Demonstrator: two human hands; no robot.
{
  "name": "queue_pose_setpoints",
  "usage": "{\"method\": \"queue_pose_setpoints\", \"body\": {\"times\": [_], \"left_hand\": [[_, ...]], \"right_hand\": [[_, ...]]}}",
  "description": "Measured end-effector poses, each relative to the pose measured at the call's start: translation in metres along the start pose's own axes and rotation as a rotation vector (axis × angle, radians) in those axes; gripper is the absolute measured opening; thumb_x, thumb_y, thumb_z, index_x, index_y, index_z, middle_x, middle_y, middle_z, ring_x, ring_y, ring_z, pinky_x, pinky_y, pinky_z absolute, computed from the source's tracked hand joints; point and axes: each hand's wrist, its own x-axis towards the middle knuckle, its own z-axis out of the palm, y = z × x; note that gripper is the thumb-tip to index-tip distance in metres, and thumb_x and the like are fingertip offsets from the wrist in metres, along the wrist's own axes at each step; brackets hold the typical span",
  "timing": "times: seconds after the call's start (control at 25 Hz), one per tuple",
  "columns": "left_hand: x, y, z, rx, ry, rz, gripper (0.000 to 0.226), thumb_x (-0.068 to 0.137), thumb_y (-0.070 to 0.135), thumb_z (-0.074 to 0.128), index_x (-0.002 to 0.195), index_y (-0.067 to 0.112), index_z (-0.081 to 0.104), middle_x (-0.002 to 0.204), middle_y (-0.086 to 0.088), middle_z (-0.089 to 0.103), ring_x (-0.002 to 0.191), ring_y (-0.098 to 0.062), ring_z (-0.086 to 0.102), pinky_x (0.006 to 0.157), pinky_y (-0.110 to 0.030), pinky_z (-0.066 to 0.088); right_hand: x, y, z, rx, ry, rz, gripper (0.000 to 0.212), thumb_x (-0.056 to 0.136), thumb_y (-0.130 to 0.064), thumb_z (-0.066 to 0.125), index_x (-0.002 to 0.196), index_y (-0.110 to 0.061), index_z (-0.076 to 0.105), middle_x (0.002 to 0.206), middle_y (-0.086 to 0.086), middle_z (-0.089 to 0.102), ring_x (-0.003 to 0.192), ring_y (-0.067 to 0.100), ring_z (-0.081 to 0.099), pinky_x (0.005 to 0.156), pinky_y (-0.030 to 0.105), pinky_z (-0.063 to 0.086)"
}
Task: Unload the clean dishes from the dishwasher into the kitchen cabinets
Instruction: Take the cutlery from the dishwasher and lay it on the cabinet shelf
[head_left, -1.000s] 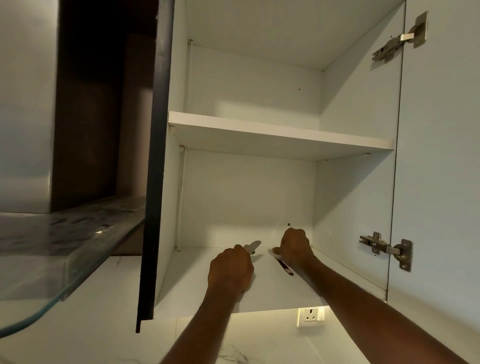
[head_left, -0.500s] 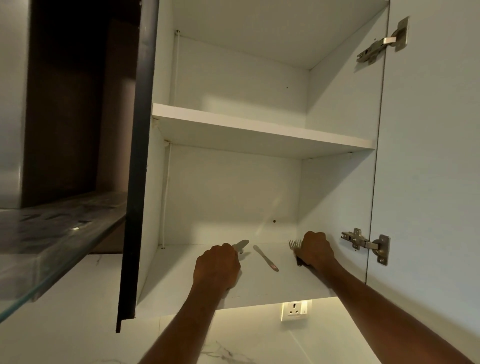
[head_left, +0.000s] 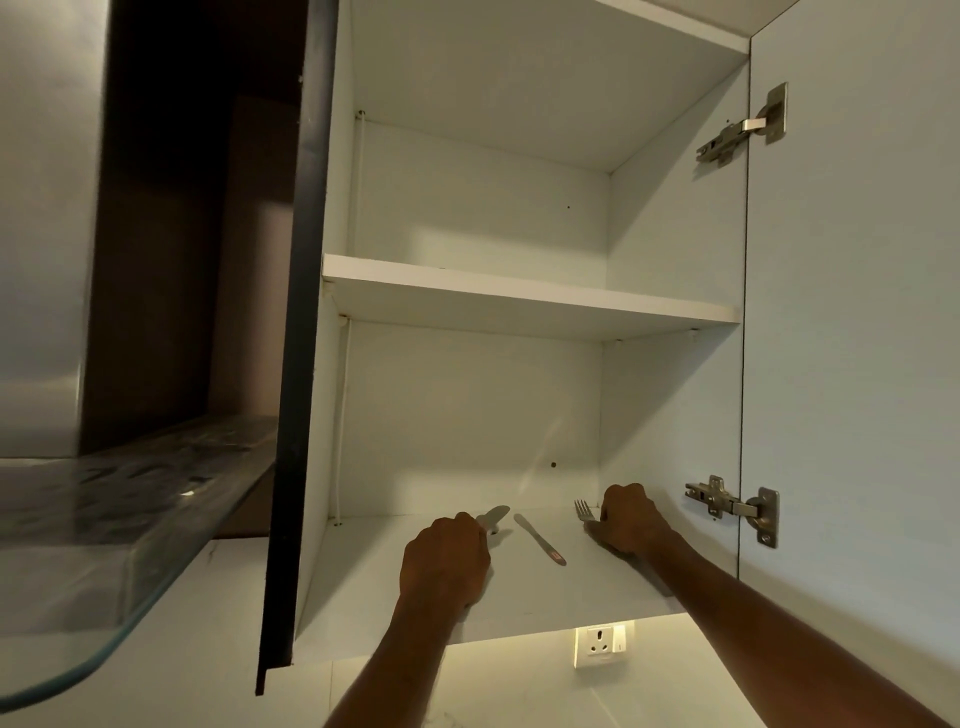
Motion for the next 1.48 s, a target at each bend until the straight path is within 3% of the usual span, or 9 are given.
{"method": "queue_pose_setpoints", "body": {"times": [0.36, 0.44, 0.52, 0.64, 0.84, 1.0, 1.12, 1.24, 1.48], "left_hand": [[0.002, -0.004, 0.002, -0.045, 0.011, 0.000, 0.035, 0.108, 0.034, 0.033, 0.113, 0.016, 0.062, 0.110, -0.005, 0.069, 0.101, -0.026, 0.068, 0.082, -0.035, 0.050], [0.003, -0.003, 0.001, -0.100, 0.047, -0.007, 0.037, 0.108, 0.036, 0.031, 0.109, 0.016, 0.061, 0.107, -0.004, 0.069, 0.098, -0.025, 0.068, 0.080, -0.035, 0.050], [0.004, -0.003, -0.001, -0.155, 0.111, -0.014, 0.035, 0.108, 0.037, 0.030, 0.107, 0.016, 0.059, 0.102, -0.004, 0.069, 0.094, -0.025, 0.067, 0.075, -0.034, 0.046], [0.004, -0.007, -0.002, -0.215, 0.177, -0.016, 0.026, 0.108, 0.034, 0.033, 0.108, 0.016, 0.053, 0.094, -0.001, 0.068, 0.081, -0.021, 0.063, 0.066, -0.032, 0.041], [-0.001, -0.007, -0.002, -0.299, 0.162, 0.041, 0.023, 0.110, 0.038, 0.033, 0.103, 0.018, 0.042, 0.084, 0.002, 0.062, 0.069, -0.018, 0.056, 0.059, -0.030, 0.037], [-0.002, -0.004, -0.006, -0.283, 0.178, 0.068, 0.020, 0.109, 0.029, 0.032, 0.107, 0.017, 0.047, 0.092, -0.005, 0.070, 0.082, -0.027, 0.066, 0.064, -0.034, 0.039], [-0.001, -0.004, -0.009, -0.190, 0.194, 0.025, 0.017, 0.105, 0.020, 0.038, 0.112, 0.016, 0.054, 0.099, -0.005, 0.073, 0.093, -0.028, 0.069, 0.067, -0.032, 0.037], [0.005, -0.008, -0.002, -0.191, 0.172, -0.033, 0.023, 0.106, 0.023, 0.040, 0.104, 0.014, 0.062, 0.100, -0.007, 0.073, 0.093, -0.027, 0.069, 0.067, -0.030, 0.037], [0.009, -0.014, 0.010, -0.247, 0.150, -0.085, 0.020, 0.105, 0.024, 0.049, 0.090, 0.018, 0.060, 0.096, -0.007, 0.067, 0.094, -0.026, 0.067, 0.066, -0.026, 0.034]], "right_hand": [[-0.015, -0.013, -0.007, -0.064, 0.116, -0.072, 0.042, 0.096, -0.050, 0.067, 0.113, -0.012, 0.067, 0.115, 0.009, 0.063, 0.104, 0.024, 0.065, 0.082, 0.031, 0.049], [-0.031, -0.037, -0.011, 0.175, 0.239, -0.169, 0.034, 0.099, -0.048, 0.065, 0.094, -0.016, 0.075, 0.090, -0.003, 0.072, 0.088, 0.014, 0.069, 0.080, 0.029, 0.049], [-0.056, -0.073, -0.018, 0.562, 0.094, -0.180, 0.040, 0.099, -0.050, 0.065, 0.085, -0.015, 0.077, 0.074, -0.007, 0.074, 0.072, 0.009, 0.071, 0.075, 0.027, 0.052], [-0.088, -0.110, -0.019, 1.059, -0.278, -0.102, 0.033, 0.098, -0.040, 0.071, 0.102, -0.008, 0.079, 0.091, 0.010, 0.081, 0.080, 0.020, 0.076, 0.075, 0.033, 0.060], [-0.100, -0.130, -0.021, 1.379, -0.383, 0.102, 0.018, 0.100, -0.012, 0.068, 0.107, 0.003, 0.076, 0.084, 0.011, 0.075, 0.066, 0.012, 0.068, 0.067, 0.026, 0.058], [-0.068, -0.128, -0.062, 1.591, -0.002, 0.247, 0.011, 0.101, -0.001, 0.057, 0.102, 0.001, 0.068, 0.079, 0.013, 0.074, 0.060, 0.018, 0.067, 0.058, 0.029, 0.058], [-0.039, -0.104, -0.090, 1.269, 0.289, 0.190, 0.009, 0.096, -0.004, 0.067, 0.093, 0.001, 0.074, 0.081, 0.017, 0.078, 0.062, 0.025, 0.073, 0.067, 0.038, 0.066], [-0.030, -0.090, -0.075, 0.826, 0.103, 0.060, 0.024, 0.090, -0.022, 0.079, 0.076, -0.003, 0.078, 0.070, 0.011, 0.078, 0.068, 0.026, 0.078, 0.083, 0.039, 0.064], [-0.011, -0.087, 0.000, 0.270, 0.055, 0.080, 0.055, 0.079, -0.059, 0.081, 0.057, -0.014, 0.058, 0.053, -0.005, 0.058, 0.055, 0.011, 0.059, 0.051, 0.019, 0.037]]}}
